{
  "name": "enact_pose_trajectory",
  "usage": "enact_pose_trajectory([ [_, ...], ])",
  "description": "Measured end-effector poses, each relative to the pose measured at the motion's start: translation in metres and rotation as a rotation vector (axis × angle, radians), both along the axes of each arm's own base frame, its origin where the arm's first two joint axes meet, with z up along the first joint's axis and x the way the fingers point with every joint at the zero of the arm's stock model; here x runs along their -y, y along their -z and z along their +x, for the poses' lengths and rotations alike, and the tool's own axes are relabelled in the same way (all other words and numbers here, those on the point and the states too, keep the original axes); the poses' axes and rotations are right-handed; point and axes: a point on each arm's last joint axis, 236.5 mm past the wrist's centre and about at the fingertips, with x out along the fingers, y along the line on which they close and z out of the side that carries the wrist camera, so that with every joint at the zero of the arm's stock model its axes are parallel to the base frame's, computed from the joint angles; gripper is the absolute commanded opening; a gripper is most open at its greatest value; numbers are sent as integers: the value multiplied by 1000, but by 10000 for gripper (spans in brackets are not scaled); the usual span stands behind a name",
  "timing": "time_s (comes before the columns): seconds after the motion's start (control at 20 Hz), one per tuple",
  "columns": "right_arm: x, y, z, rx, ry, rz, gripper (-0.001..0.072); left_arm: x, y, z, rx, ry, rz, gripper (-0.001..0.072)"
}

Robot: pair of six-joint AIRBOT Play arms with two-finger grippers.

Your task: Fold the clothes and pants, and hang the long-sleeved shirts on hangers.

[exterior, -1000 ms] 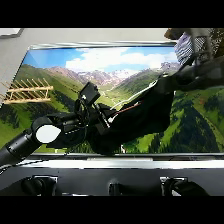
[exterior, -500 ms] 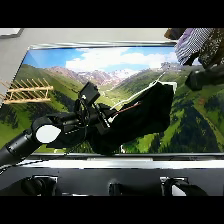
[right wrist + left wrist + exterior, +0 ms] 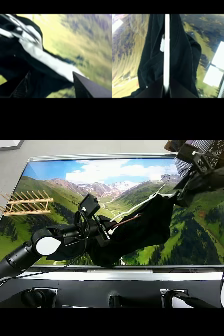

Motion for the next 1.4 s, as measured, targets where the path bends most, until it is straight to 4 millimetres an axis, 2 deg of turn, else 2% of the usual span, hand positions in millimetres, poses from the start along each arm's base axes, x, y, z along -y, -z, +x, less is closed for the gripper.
enact_pose_trajectory([
  [0.1,-10,1,4,17,-61,24,533,0,0,0,0,0,0,41],
  [0.3,-30,5,5,6,-143,101,530,0,0,0,0,0,0,42],
  [0.4,-38,10,4,-20,-171,136,475,0,0,0,0,0,0,42],
  [0.5,-43,15,3,-45,-192,164,459,0,0,0,0,0,0,42],
  [0.6,-46,20,3,-66,-206,181,295,0,0,0,0,0,1,41],
  [0.7,-48,24,1,-82,-224,183,68,0,0,0,-2,-1,-1,42],
  [0.75,-48,25,0,-91,-227,185,42,0,0,1,0,-2,-1,42],
  [0.95,-49,20,-5,-88,-234,186,38,0,0,0,1,0,0,54],
  [1.0,-49,16,-7,-82,-236,183,38,0,0,0,1,0,0,116],
  [1.05,-49,13,-12,-82,-243,180,37,0,-2,1,6,-4,-5,239],
  [1.1,-50,10,-20,-88,-255,175,37,0,-2,1,4,-3,-6,294],
  [1.2,-45,3,-25,-68,-249,142,36,0,-3,2,5,-11,-14,320],
  [1.25,-41,0,-27,-59,-236,121,36,0,-4,3,5,-13,-16,392],
  [1.4,-37,-12,-38,-39,-216,93,36,-2,-11,9,19,-38,-41,403],
])
